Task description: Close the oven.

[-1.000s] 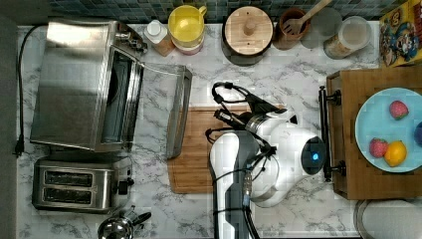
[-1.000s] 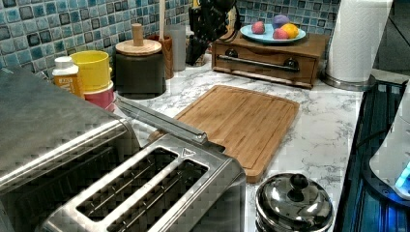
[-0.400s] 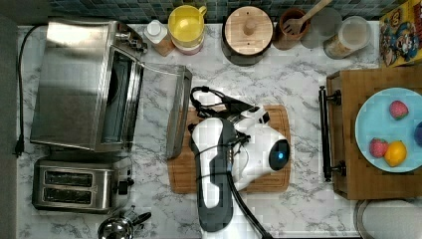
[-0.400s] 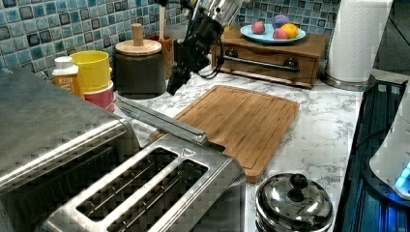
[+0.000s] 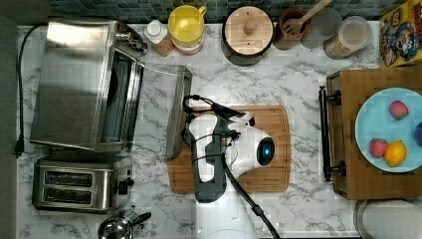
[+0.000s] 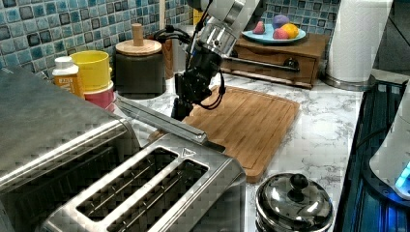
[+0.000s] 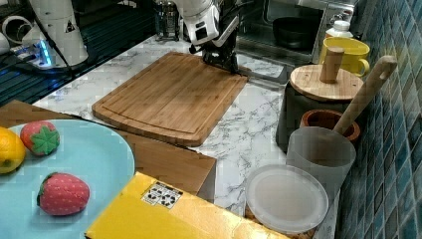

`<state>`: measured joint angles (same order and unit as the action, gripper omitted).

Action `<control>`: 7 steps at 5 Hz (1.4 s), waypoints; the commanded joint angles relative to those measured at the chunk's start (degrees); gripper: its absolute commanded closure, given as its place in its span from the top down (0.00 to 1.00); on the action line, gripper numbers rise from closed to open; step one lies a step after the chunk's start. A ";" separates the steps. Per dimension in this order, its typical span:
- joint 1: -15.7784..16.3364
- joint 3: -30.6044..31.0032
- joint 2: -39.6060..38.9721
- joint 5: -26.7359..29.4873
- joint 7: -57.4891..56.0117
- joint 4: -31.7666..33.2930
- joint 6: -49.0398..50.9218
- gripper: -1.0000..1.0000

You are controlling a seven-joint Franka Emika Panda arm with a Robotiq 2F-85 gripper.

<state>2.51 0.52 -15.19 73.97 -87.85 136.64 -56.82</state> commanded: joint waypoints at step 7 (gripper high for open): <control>-1.48 2.19 -1.27 -10.43 15.62 -13.83 8.86 0.00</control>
<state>0.94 1.54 -19.65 63.11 -75.87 126.90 -51.06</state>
